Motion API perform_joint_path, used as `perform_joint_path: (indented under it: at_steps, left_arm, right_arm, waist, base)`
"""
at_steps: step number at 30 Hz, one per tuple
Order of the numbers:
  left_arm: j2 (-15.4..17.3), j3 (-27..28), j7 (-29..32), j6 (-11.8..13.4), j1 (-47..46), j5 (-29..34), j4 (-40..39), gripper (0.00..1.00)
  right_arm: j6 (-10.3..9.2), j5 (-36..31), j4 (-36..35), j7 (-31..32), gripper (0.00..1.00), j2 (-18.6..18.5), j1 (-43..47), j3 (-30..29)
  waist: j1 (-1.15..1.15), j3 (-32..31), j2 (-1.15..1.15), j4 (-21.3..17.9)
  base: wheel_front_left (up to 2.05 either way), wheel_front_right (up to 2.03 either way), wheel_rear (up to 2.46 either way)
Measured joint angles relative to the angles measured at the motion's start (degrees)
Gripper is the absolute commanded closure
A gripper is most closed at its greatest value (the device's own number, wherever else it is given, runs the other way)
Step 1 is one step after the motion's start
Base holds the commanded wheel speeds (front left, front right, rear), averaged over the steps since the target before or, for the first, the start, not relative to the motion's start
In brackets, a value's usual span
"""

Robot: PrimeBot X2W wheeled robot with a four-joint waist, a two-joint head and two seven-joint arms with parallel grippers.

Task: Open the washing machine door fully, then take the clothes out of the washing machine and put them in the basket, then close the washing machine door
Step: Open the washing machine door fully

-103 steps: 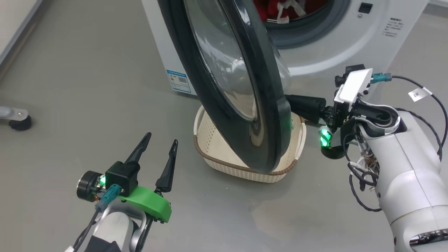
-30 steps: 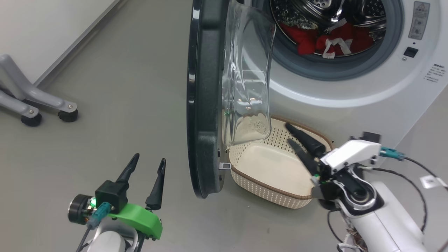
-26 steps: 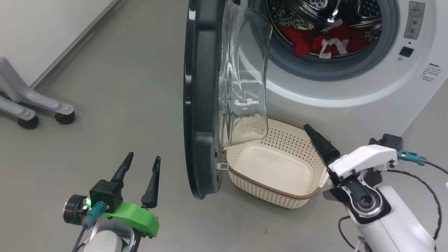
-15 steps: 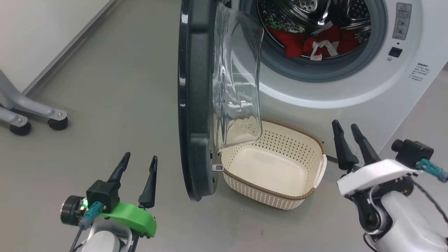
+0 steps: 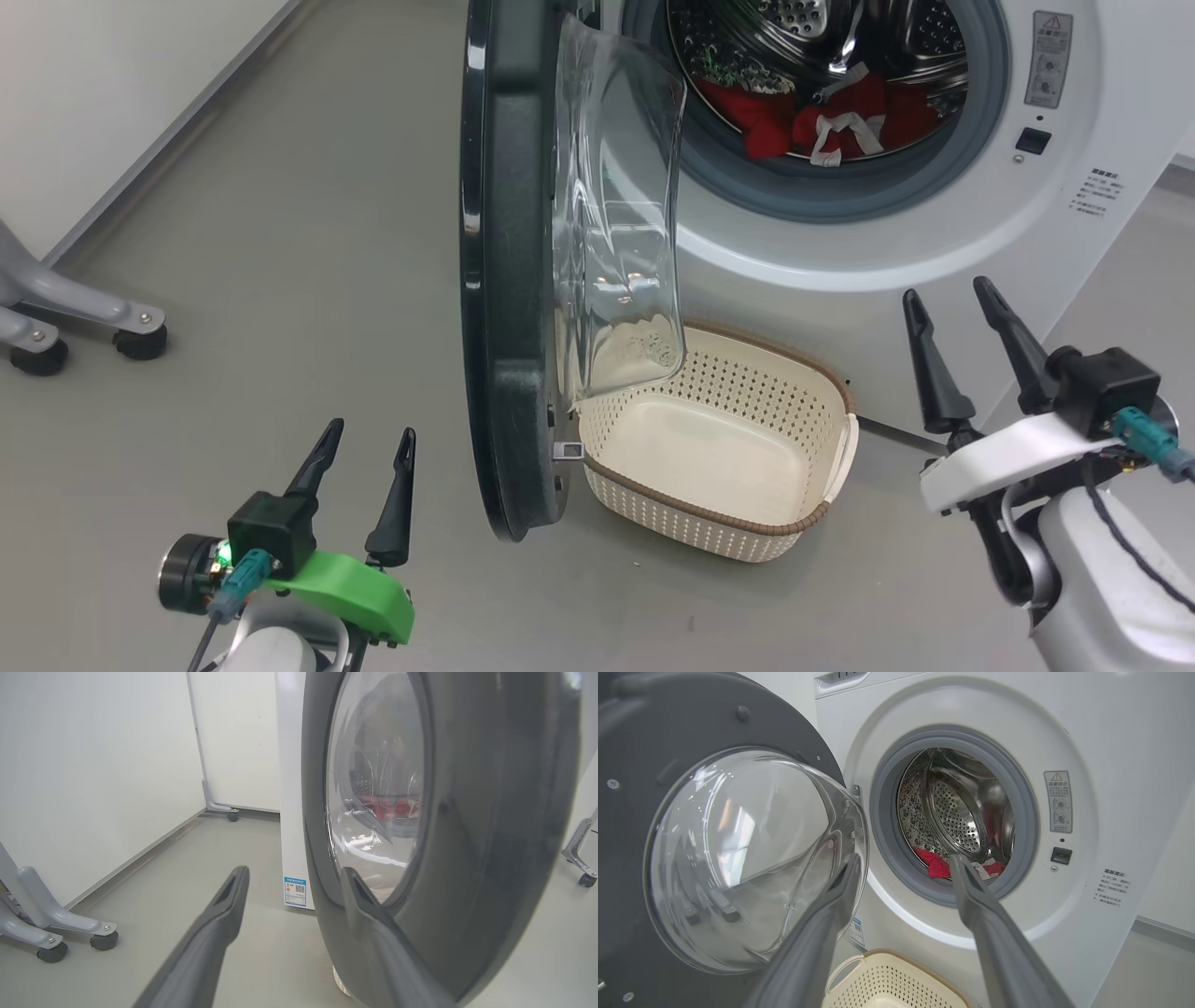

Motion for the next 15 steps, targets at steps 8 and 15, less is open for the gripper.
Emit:
perform_joint_path:
  at_steps: [8, 15]
  left_arm:
    - [0.0, 0.2, 0.0, 0.0, 0.0, 0.0, -0.2, 0.00]
    - [0.0, 0.4, 0.0, 0.0, 0.1, 0.0, -0.3, 0.00]
  right_arm:
    - [-2.52, -4.9, -1.3, 0.0, 0.00, 3.9, 6.6, -1.4]
    - [-3.36, -7.2, -1.7, 0.0, 0.00, 5.7, 10.1, -3.3]
  waist:
    - [0.00, 0.2, 0.00, -0.6]
    - [0.00, 0.4, 0.00, -1.0]
  base:
    - [0.00, 0.00, 0.00]
    - [0.00, 0.00, 0.00]
